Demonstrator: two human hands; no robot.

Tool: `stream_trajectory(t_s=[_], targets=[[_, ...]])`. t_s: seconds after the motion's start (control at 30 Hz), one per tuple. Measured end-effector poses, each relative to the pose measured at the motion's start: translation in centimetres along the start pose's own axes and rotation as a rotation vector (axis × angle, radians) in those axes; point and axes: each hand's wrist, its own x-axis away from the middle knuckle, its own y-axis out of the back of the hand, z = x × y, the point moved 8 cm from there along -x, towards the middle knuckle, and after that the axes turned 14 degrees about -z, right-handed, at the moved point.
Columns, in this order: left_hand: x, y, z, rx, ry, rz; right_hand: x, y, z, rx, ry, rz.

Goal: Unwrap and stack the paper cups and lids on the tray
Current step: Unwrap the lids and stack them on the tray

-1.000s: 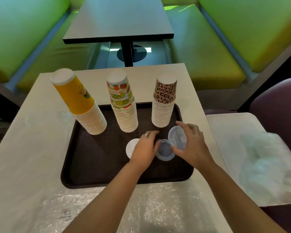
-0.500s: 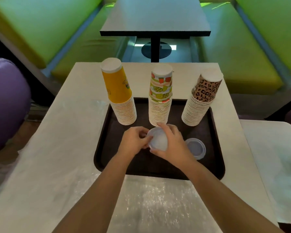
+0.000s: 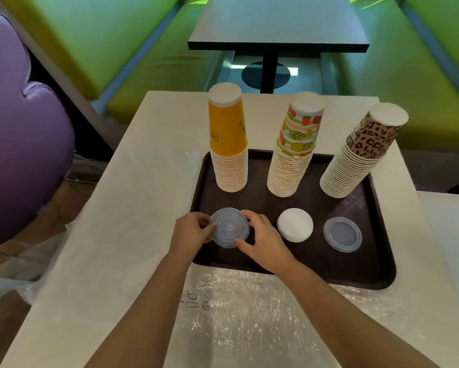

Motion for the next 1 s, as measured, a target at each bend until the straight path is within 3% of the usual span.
stream_trajectory(t_s=[0.33,0.63,0.87,1.0], targets=[[-0.4,0.4,-0.5,-0.139,-0.13,-0.016,0.6,-0.2,-0.1,0.053,-0.036,-0.037],[1.5,-0.1,-4.4,-0.197,-0.419,-0.066,2.6,2.6,0.2,0.071,-0.012,-0.248],[4.6,-3.2,-10.8,-0.247,-0.706,0.011,4.5,7.1,-1.7,0.133,-0.033,-0.402],[6.5,-5.5,-14.4,-0.234,-0.76,0.108,5.7,11.0,-4.2,0.161,-0.116,-0.493]])
